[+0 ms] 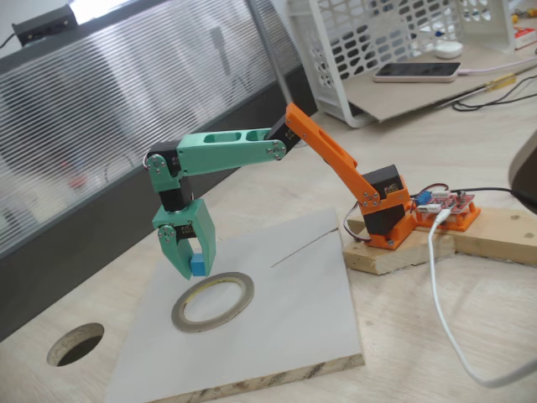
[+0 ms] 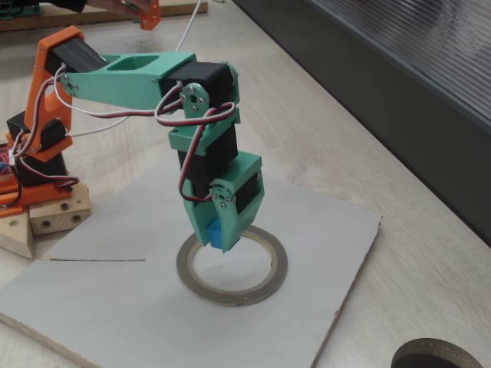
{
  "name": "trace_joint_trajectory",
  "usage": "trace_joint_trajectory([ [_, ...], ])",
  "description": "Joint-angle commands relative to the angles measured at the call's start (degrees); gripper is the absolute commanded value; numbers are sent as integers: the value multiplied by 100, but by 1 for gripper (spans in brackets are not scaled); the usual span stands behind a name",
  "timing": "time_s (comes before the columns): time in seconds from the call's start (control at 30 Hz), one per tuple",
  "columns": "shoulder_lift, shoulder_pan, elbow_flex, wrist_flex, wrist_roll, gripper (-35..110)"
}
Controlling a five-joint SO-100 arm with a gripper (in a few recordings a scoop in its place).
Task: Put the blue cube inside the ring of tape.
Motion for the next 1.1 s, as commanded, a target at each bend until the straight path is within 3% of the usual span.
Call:
trace_joint_trajectory([
  [0.0, 53, -132, -114, -18, 44, 9],
  [0.27, 53, -141, 650, -26, 35, 9],
  [0.53, 53, -738, 668, -26, 35, 9],
  [1.07, 53, -694, 668, 0, 62, 9],
])
